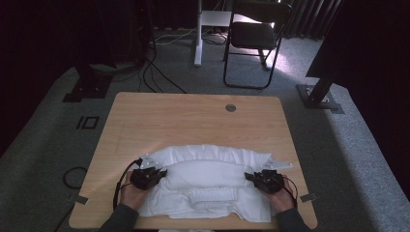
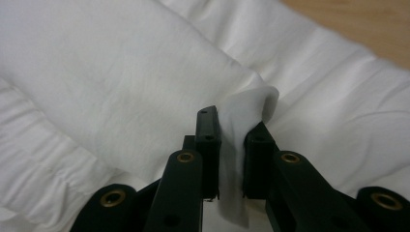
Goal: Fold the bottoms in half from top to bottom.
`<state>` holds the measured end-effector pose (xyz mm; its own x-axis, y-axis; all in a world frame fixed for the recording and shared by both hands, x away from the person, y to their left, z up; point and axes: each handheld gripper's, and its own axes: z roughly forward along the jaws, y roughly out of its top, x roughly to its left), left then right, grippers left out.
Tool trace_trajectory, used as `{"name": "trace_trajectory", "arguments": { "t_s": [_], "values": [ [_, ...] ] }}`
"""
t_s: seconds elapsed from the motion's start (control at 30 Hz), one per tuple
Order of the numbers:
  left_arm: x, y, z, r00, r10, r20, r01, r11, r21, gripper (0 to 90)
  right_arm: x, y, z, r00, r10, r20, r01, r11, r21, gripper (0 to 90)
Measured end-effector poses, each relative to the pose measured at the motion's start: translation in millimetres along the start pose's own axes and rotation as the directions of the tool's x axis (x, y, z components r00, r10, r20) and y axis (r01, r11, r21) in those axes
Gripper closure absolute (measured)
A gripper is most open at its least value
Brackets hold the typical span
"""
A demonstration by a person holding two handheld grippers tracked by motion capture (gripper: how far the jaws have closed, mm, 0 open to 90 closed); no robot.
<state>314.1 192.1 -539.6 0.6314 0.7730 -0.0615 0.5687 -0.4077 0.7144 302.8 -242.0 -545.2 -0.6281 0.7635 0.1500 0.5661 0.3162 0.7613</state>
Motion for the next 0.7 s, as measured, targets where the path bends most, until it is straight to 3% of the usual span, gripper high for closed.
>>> {"name": "trace_trajectory", "arguments": {
  "t_s": [0.1,0.3,0.47,0.7],
  "values": [
    [5.6,1.4,6.0,1.0000,-0.007,-0.005,0.007,0.9999,-0.014,85.8,-1.0,-0.7,9.0,0.9999,0.010,0.001,-0.010,1.000,0.028,80.3],
    [20.9,4.1,15.2,0.9971,-0.076,-0.008,0.075,0.9951,-0.064,85.8,-5.8,8.5,20.9,0.9996,0.024,0.017,-0.025,0.999,0.032,80.0],
    [33.5,4.5,21.2,0.9884,-0.152,-0.002,0.151,0.9823,-0.111,85.8,-13.8,21.4,34.8,0.9986,0.039,0.035,-0.040,0.999,0.025,79.5],
    [42.2,5.6,26.5,0.9736,-0.228,0.000,0.226,0.9627,-0.149,85.9,-27.9,41.8,55.3,0.9954,0.067,0.068,-0.068,0.998,0.015,79.3]
  ]
}}
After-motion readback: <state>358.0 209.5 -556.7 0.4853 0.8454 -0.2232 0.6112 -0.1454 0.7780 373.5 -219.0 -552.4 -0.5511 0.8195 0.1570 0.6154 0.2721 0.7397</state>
